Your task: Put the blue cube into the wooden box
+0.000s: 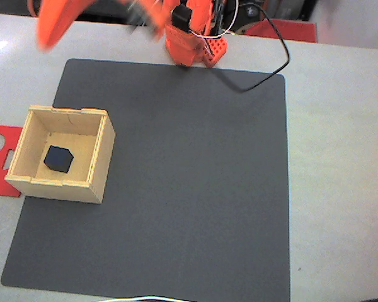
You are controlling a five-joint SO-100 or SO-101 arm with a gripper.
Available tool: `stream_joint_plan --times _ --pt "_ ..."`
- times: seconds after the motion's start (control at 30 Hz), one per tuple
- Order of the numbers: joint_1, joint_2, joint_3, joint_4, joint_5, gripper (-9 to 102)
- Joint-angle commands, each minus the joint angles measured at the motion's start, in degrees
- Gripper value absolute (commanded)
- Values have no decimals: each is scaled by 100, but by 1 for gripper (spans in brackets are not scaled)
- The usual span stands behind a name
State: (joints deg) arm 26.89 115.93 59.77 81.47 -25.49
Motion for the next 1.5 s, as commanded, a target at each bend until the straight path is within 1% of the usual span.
stream_joint_plan --times 0.0,0.13,0.27,0.37,0.43,0.6,0.67,0.87,0.97,1.03,1.07,1.13,1.3,1.47 --pt "-211 1072 -26 193 26 0" --pt "-299 1951 589 492 -62 0" --pt "-387 3814 2312 378 -422 0" --pt "-668 5045 3270 501 -475 0" --pt "-809 5563 3586 703 -439 0" --pt "-1318 6917 4518 817 -501 0" --pt "-1397 7066 4790 879 -475 0" --pt "-1564 7532 6161 650 -334 0" --pt "-1582 7532 7066 352 -114 0" --pt "-1749 7532 7734 123 -26 0" --pt "-1775 7532 8024 26 185 0" --pt "-2013 7532 8561 -44 193 0" --pt "-2391 7532 9396 -70 747 0" --pt "-2505 7532 9896 -211 879 0"
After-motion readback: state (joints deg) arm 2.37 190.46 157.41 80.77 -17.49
